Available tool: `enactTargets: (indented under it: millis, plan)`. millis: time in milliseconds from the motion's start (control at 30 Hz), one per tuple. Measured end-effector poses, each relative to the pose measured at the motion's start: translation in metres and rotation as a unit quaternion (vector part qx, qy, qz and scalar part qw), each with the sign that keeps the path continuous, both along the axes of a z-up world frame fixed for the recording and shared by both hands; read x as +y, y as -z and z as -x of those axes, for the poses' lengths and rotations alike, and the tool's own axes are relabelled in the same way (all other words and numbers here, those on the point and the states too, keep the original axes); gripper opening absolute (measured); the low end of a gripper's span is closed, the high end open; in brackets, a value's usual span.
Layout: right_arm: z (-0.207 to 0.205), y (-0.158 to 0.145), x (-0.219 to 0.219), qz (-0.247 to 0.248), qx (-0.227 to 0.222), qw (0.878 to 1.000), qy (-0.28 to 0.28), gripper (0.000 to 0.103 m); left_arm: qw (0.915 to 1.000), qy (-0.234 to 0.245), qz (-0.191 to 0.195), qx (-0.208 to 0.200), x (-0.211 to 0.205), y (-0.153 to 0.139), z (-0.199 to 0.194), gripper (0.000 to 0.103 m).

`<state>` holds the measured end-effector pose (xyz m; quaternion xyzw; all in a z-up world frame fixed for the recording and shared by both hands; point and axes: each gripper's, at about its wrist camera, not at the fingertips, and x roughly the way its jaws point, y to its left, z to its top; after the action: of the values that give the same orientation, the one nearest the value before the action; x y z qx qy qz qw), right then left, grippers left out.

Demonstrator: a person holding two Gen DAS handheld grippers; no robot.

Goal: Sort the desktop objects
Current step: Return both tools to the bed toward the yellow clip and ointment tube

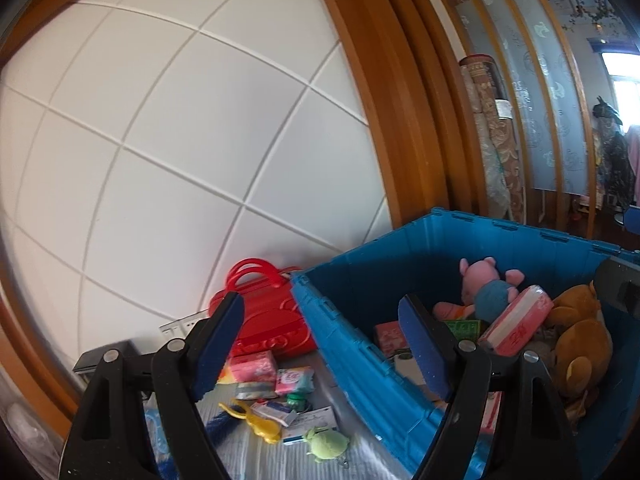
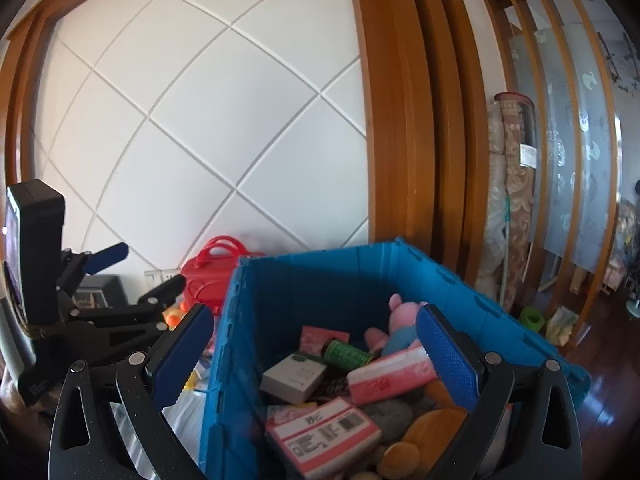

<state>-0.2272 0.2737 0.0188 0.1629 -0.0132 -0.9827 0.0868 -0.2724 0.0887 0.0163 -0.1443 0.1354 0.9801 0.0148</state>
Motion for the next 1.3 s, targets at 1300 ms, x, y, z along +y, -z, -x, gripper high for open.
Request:
enactTargets:
  millis: [1300]
  plan:
    - [0.103,0.150,-0.299,-0.060,-0.180,0.975,-0.115,0.103,0.9828,-0.147,0.012,-0.111,-0.353,0.151,0.015,0.079]
